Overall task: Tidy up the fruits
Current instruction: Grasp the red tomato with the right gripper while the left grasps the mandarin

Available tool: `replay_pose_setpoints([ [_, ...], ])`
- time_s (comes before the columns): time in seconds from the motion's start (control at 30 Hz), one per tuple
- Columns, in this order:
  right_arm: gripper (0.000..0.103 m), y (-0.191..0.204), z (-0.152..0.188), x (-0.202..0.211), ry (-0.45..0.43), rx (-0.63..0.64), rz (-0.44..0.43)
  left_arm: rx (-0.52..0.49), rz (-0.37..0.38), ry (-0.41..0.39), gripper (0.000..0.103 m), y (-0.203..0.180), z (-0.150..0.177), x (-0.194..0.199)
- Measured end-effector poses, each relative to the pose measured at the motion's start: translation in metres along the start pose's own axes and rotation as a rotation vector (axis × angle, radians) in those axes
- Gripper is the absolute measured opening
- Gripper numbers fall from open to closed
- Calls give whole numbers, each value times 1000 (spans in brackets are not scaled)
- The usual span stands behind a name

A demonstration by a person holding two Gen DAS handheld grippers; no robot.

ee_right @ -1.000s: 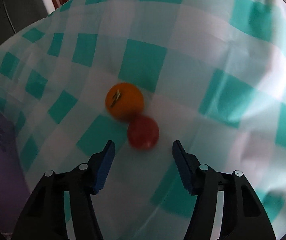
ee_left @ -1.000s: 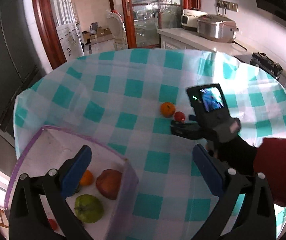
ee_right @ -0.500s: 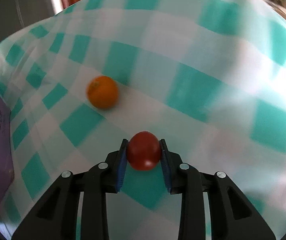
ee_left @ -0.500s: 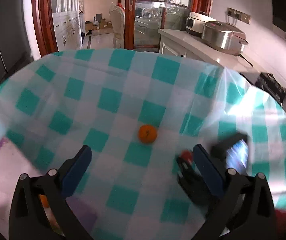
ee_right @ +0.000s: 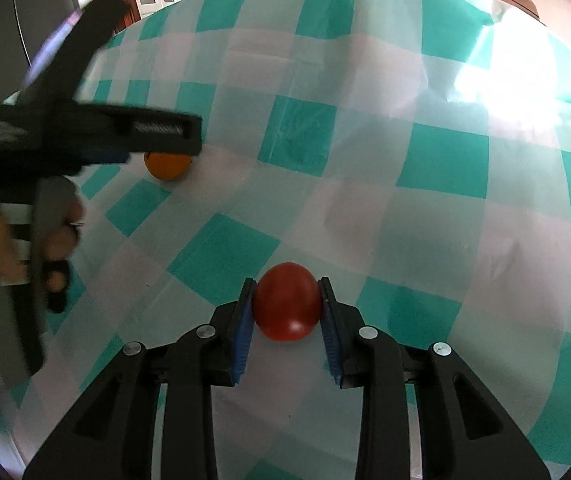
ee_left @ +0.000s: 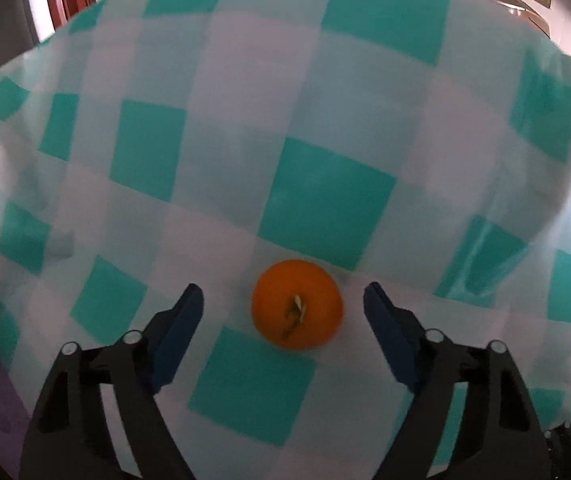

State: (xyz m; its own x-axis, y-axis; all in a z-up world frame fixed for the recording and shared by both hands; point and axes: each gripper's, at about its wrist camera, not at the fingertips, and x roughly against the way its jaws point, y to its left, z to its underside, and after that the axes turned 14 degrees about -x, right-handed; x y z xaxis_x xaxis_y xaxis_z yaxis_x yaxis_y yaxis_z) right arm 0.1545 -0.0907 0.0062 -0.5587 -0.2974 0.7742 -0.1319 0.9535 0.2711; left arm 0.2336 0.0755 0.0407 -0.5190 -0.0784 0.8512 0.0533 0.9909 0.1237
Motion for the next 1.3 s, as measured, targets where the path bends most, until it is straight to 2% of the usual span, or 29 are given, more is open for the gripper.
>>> replay_pose_setpoints([
  [0.03, 31, -1, 0, 0, 0, 0, -1, -3, 12, 3, 66, 1, 1, -4],
  [0.13, 31, -9, 0, 6, 0, -2, -1, -28, 24, -22, 57, 1, 8, -7],
  [0.17, 31, -13, 0, 9, -1, -3, -2, -42, 18, -35, 47, 0, 11, -6],
  [0.2, 31, -13, 0, 9, -1, -2, 0, -54, 12, -42, 45, -1, 13, -5],
  [0.4, 32, -13, 1, 7, -1, 1, 3, -62, 27, -34, 44, -3, 31, 5],
  [0.57, 31, -13, 2, 8, -4, -3, 7, -56, 38, -22, 44, -11, 69, 32],
  [0.67, 31, -13, 7, 11, -5, -28, 22, -94, 53, -23, 44, -17, 93, 51],
  [0.8, 31, -22, 27, 31, 8, -132, 28, -156, 100, -18, 44, -23, 127, 77],
  [0.93, 31, -23, 57, 57, 27, -178, 61, -240, 163, -1, 44, -33, 169, 104],
  [1.1, 31, -18, 96, 94, 49, -186, 92, -344, 248, 9, 44, -46, 216, 136],
  [1.13, 31, -16, 104, 104, 48, -196, 97, -360, 262, 10, 44, -59, 226, 149],
  [1.3, 31, 0, 135, 137, 43, -222, 112, -433, 316, 7, 44, -59, 262, 187],
])
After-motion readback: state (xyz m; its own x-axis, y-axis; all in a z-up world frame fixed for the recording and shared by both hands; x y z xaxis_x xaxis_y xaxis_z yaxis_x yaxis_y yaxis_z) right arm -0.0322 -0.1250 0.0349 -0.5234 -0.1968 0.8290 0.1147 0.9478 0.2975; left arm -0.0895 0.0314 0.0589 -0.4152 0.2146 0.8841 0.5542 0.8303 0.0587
